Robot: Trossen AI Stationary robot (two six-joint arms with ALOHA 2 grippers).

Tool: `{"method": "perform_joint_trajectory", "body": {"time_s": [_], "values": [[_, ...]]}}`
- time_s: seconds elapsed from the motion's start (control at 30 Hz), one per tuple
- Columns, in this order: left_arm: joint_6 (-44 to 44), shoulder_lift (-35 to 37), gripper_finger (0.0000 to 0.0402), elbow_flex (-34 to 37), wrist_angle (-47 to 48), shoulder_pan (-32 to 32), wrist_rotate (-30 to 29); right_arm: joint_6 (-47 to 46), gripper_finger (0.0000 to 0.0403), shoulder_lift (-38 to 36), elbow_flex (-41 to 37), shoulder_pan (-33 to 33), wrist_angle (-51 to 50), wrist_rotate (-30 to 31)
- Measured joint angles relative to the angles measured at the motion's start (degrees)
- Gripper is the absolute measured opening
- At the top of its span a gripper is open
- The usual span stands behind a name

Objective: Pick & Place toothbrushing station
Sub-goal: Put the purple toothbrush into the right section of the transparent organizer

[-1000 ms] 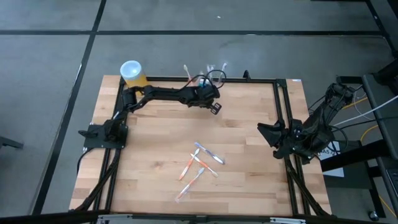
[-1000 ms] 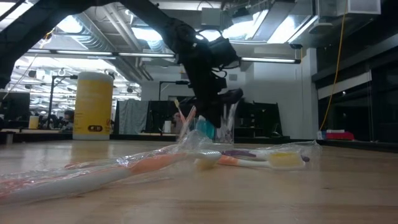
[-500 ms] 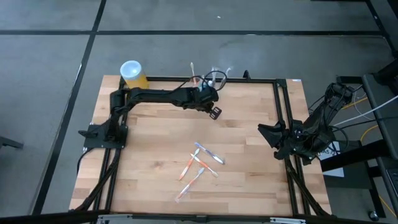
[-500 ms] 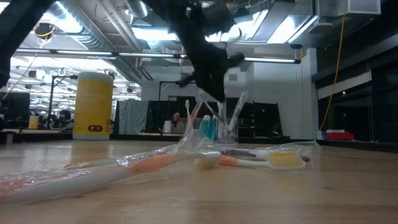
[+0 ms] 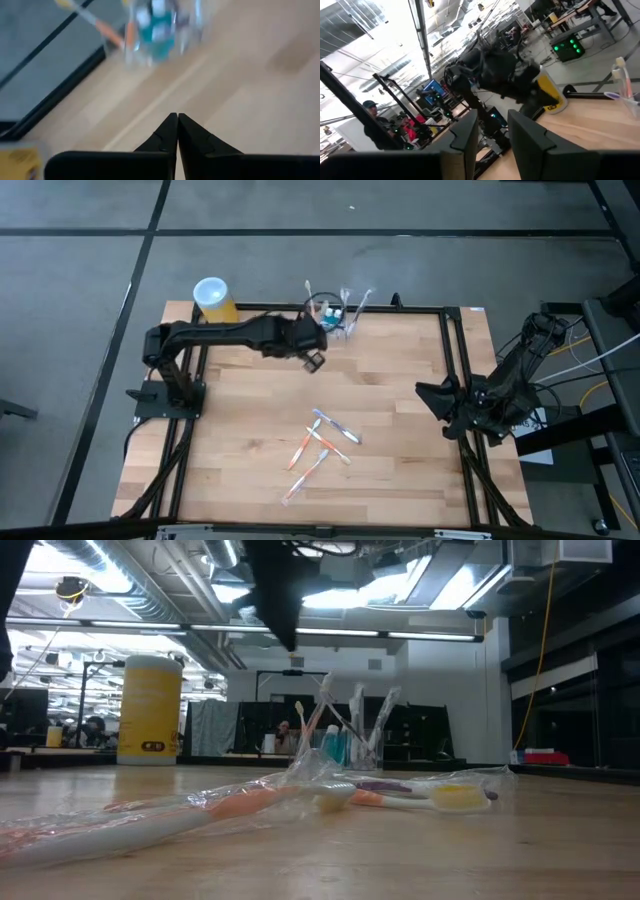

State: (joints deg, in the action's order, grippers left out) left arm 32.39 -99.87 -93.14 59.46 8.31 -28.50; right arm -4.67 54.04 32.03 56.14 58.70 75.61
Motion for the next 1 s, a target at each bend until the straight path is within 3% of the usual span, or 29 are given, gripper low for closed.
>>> {"method": "perform_joint_trajectory", "body": {"time_s": [0.1,0.2,0.37,0.6,0.87,1.0], "values": [[1.70,0.52,0.0008,2.20,6.28,-3.27,2.60,-0.50,0.0109,0.03,0.02,0.02,-0.31,0.01],[7.35,1.85,0.0014,9.06,4.06,-8.24,10.07,-0.85,0.0109,0.14,0.02,0.02,-0.41,0.02],[19.48,2.84,0.0050,19.76,-13.91,-13.83,18.70,-2.15,0.0109,0.63,0.02,0.02,-0.55,0.27],[36.70,2.86,0.0124,28.53,-33.68,-13.58,26.44,-3.92,0.0109,0.63,0.02,0.02,-0.44,-0.12],[46.56,2.84,0.0171,33.68,-38.64,-13.46,28.40,-4.11,0.0109,0.63,0.02,0.65,-0.47,-1.49],[49.27,1.85,0.0172,34.42,-38.60,-13.23,25.30,-3.90,0.0109,0.63,0.02,1.61,-0.54,-1.01]]}}
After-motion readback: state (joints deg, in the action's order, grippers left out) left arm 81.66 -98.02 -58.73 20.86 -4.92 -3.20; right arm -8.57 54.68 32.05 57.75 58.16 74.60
